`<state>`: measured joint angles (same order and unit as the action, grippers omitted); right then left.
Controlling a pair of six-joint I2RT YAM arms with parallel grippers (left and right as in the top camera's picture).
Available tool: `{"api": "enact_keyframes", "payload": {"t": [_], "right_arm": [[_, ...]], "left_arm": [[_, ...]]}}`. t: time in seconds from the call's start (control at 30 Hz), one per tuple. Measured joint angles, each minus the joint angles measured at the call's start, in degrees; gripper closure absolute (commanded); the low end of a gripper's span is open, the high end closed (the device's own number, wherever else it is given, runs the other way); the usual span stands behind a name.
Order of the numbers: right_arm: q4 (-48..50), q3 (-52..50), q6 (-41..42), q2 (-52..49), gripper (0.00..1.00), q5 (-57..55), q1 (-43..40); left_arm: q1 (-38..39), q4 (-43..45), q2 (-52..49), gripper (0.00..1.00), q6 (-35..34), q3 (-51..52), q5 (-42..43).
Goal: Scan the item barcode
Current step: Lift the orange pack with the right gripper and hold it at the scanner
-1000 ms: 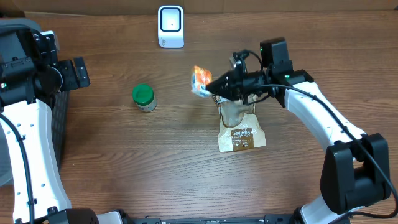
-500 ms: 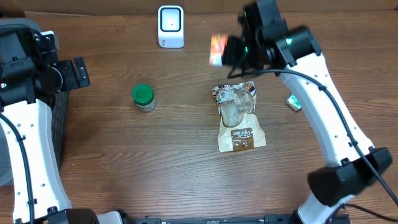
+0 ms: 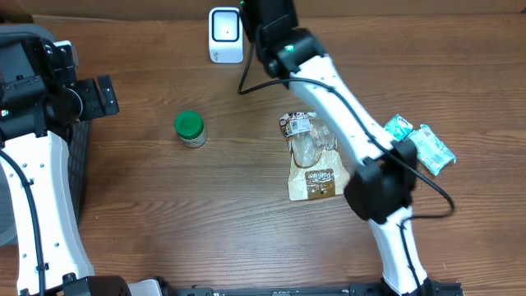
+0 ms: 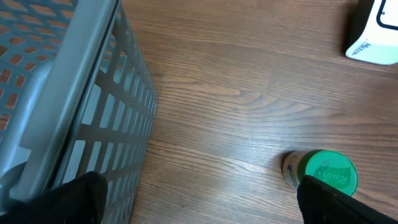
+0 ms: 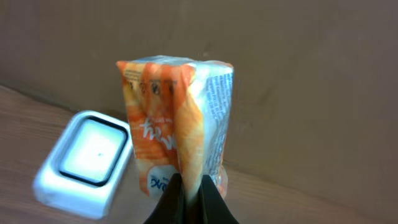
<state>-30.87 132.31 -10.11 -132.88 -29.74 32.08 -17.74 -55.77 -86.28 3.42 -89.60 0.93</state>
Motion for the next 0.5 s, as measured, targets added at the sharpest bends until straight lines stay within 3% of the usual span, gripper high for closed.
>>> {"api": "enact_keyframes", "payload": {"t": [0.27, 0.5], "right_arm": [[19.4, 0.0, -24.3, -11.2, 0.96, -1.7, -0.1], [24.9, 0.0, -37.7, -16.4, 0.96, 0.1, 0.3]], "left_arm": [[0.0, 0.0, 0.0, 0.00, 0.0, 0.0, 0.0], [0.0, 0.0, 0.0, 0.00, 0.0, 0.0, 0.0]]}}
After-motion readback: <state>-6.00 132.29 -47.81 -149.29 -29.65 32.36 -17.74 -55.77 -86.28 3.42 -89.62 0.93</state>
